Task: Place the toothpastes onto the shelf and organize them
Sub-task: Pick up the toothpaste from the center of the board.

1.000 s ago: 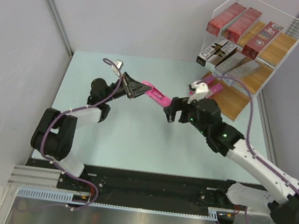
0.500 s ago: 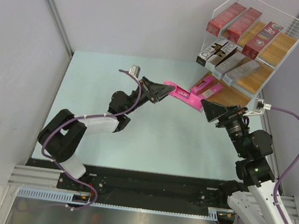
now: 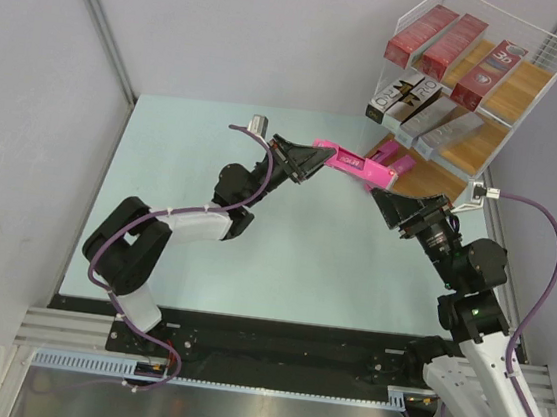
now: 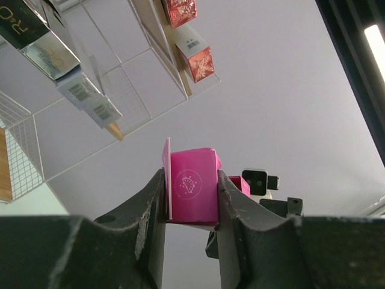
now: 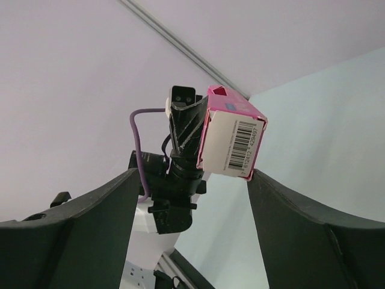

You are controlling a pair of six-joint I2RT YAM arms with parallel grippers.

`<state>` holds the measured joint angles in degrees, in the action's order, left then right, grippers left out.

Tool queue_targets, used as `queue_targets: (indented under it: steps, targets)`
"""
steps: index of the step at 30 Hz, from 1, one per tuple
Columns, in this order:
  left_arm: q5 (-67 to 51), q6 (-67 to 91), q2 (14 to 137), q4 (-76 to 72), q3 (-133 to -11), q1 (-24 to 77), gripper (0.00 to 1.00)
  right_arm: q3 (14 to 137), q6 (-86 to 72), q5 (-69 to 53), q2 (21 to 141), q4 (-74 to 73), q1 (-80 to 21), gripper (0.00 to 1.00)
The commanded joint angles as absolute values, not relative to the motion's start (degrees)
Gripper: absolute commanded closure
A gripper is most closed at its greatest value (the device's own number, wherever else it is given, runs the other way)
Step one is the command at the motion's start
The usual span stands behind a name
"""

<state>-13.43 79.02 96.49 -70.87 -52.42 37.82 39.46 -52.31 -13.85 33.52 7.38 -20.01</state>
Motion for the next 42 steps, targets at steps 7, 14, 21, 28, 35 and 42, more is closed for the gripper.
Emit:
queue_targets:
  steps: [7,14,21,28,35,42]
  targets:
    - [-13.27,77.52,95.27,-73.21,-55.64,39.9,0.67,39.46,-54.14,-11.96,36.3,8.88,-19.34,0.45]
    - [-12.92,76.82,95.71,-73.3,-54.41,41.75,0.67,39.37,-54.58,-10.37,36.47,6.95,-17.84,0.49]
    - [-13.36,76.82,96.24,-73.56,-53.96,42.28,0.66,39.2,-55.19,-10.63,36.3,6.86,-17.23,0.49]
    - [-13.8,74.54,94.93,-72.16,-52.74,42.54,0.48,39.2,-54.06,-10.81,36.3,6.24,-16.53,0.82]
    - [-14.06,64.7,88.95,-58.4,-52.99,40.96,0.11,39.9,-52.56,-16.16,36.91,6.5,-12.31,0.82]
    - [-19.59,56.87,85.96,-42.3,-55.63,32.62,0.0,46.31,-46.87,-32.5,42.09,6.6,-5.72,0.83]
